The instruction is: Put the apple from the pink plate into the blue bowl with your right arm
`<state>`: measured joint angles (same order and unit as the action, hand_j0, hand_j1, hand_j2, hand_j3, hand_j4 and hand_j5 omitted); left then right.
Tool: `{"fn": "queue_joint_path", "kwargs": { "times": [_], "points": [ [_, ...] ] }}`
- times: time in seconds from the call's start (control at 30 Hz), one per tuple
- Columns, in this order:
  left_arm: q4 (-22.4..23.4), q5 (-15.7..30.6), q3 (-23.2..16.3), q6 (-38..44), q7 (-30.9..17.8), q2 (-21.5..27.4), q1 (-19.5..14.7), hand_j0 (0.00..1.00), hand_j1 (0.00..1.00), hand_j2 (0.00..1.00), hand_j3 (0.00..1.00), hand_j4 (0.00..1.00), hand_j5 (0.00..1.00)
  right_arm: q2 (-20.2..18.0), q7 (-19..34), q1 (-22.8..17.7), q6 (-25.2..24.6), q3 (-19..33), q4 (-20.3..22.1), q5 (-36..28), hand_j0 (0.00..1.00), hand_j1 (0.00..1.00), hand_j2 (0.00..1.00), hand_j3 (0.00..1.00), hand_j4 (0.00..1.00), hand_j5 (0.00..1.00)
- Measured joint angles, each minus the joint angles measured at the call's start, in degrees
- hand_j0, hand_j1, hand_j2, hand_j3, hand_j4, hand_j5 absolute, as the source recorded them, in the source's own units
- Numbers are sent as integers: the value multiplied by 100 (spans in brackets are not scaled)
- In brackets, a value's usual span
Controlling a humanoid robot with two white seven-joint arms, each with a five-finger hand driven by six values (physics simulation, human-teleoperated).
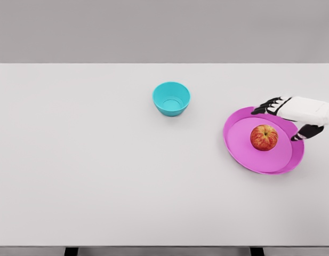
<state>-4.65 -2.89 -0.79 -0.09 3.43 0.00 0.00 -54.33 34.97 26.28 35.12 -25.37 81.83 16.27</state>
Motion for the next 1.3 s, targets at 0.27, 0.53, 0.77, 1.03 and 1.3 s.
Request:
{"fn": "queue_joint_path", "kwargs": {
  "times": [0.27,0.53,0.77,1.03,1.3],
  "points": [
    [0,0,0,0,0,0,0,100,100,100,100,100,100,108,5,62,3,-342,-147,9,100,100,100,100,100,100],
    [0,0,0,0,0,0,0,100,100,100,100,100,100,160,5,70,3,-459,-159,14,100,100,100,100,100,100],
    [0,0,0,0,0,0,0,100,100,100,100,100,100,188,5,272,2,-655,-248,15,100,100,100,100,100,100],
    [0,0,0,0,0,0,0,100,100,100,100,100,100,234,5,272,3,-765,-275,15,85,85,85,85,85,85],
    [0,0,0,0,0,0,0,100,100,100,100,100,100,236,4,272,1,-800,-291,14,58,58,58,58,58,58]
  ]
}}
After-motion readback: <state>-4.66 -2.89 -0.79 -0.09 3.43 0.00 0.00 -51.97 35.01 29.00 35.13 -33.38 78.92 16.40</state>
